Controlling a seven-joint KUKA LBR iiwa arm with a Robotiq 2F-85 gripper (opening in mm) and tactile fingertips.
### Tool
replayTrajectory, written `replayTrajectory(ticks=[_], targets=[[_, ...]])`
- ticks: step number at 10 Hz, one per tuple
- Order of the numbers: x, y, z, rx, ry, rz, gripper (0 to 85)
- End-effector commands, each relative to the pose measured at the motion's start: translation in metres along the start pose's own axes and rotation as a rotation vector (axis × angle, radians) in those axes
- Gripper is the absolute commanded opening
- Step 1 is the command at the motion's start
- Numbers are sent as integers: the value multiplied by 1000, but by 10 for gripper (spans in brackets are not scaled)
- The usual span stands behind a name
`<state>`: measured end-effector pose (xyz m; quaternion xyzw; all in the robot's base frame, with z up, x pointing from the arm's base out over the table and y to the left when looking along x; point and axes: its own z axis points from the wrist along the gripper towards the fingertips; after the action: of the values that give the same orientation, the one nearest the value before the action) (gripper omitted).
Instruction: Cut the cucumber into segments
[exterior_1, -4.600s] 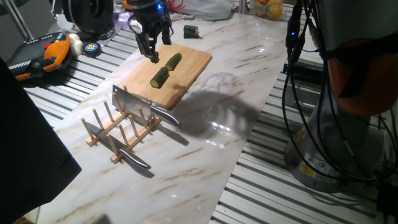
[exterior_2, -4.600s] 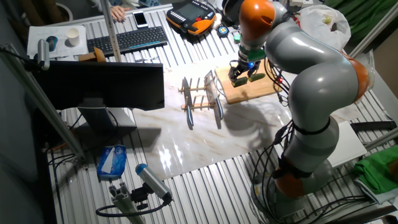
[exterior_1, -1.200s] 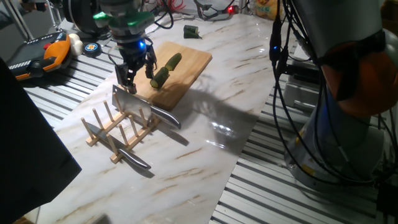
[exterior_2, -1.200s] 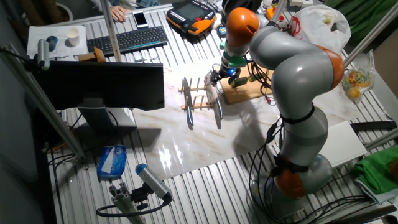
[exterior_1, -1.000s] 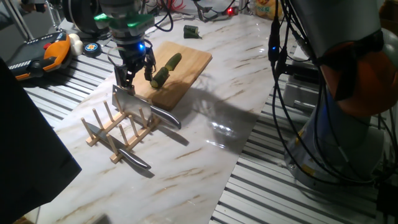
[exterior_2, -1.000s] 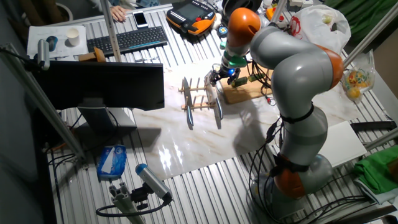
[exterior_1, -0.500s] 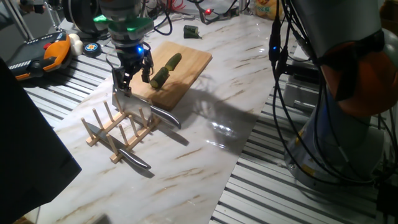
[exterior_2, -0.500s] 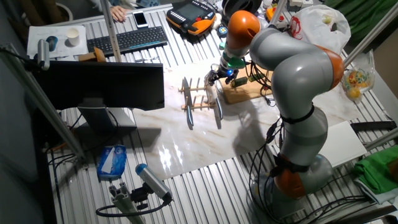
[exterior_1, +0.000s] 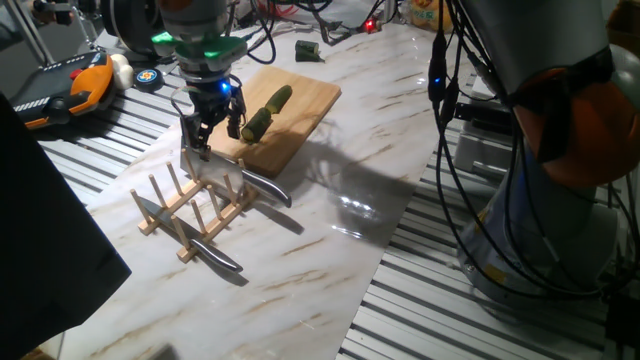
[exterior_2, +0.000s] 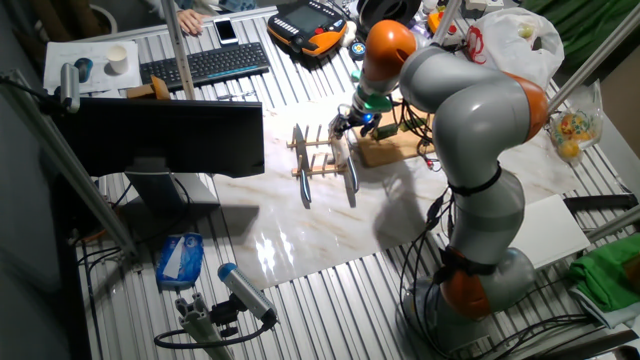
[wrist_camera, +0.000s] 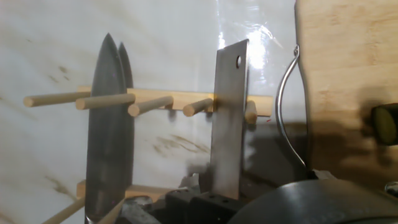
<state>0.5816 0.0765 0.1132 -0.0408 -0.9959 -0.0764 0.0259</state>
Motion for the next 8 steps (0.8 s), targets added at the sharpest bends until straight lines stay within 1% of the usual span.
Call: replayTrajectory(ticks=[1, 5, 7, 8], targets=[[0, 0, 2, -1, 2, 1, 850], [7, 8, 10, -1, 1, 15, 850], [12, 13, 16, -22, 12, 29, 850], [11, 13, 20, -22, 12, 29, 850]])
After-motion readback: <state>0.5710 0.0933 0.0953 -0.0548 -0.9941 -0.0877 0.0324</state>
